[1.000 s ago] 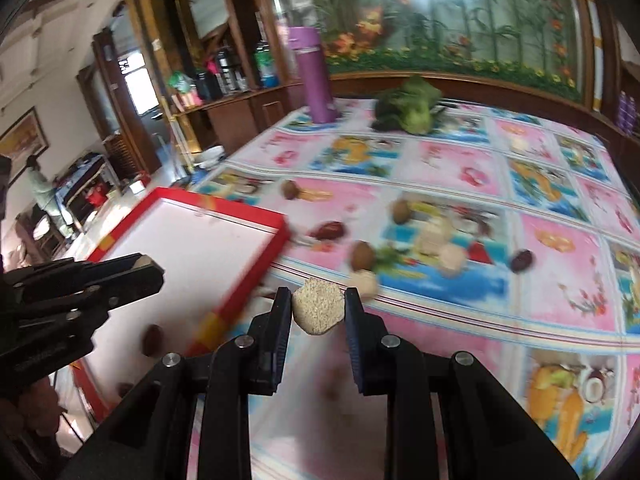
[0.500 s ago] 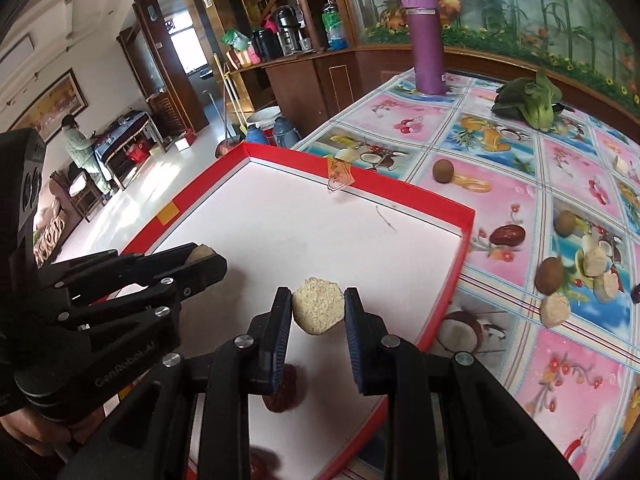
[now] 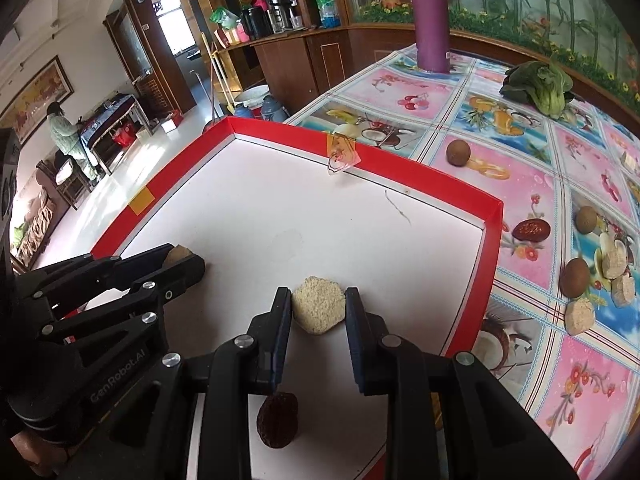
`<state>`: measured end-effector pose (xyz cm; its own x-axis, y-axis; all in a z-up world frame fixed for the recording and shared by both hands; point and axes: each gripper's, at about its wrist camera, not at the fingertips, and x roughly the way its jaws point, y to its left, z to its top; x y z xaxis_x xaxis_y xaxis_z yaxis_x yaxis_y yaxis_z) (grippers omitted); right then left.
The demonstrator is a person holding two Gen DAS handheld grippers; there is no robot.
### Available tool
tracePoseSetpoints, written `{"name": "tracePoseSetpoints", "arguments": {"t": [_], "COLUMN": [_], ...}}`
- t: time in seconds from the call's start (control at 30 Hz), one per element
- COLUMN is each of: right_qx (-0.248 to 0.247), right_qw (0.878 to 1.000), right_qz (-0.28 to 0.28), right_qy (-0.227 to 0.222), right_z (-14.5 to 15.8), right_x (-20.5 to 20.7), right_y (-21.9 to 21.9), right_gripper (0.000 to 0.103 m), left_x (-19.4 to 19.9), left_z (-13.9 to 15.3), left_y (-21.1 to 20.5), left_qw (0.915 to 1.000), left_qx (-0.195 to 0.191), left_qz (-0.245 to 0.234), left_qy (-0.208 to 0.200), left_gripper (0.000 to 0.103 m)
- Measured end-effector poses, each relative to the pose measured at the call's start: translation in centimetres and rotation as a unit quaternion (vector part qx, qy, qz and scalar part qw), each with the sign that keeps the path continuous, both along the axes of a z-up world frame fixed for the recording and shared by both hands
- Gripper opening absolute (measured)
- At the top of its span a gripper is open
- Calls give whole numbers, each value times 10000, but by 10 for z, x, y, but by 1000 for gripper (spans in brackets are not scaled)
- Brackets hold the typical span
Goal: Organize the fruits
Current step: 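Carry both items over the tray and open both grippers to release them, then grasp another tan pastry with the right gripper while the left grasps a brown kiwi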
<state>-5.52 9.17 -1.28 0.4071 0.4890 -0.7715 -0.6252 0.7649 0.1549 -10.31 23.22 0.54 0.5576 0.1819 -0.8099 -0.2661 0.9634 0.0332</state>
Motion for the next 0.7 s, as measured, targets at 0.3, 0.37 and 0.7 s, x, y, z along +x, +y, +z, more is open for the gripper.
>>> {"name": "tracePoseSetpoints", "arguments": {"t": [0.3, 0.37, 0.7], "right_qx": [417, 608, 492], "right_qw": [9991, 9981, 9948], "right_qz": [26, -30, -593], "right_qy": [-6, -56, -661], "right_z": [14, 19, 35], "right_x": [-1, 0, 2], "right_y": [-20, -29, -88], "right_gripper": [40, 40, 41], "left_x": [0, 0, -7], "left_z": [1, 3, 26], "left_y": [-2, -2, -22], "left_qw": [9999, 9999, 9990], "left_qx": [115, 104, 312], "left_qz": [77, 121, 22], "left_qy": [65, 54, -320], "left_gripper": [69, 70, 81]}}
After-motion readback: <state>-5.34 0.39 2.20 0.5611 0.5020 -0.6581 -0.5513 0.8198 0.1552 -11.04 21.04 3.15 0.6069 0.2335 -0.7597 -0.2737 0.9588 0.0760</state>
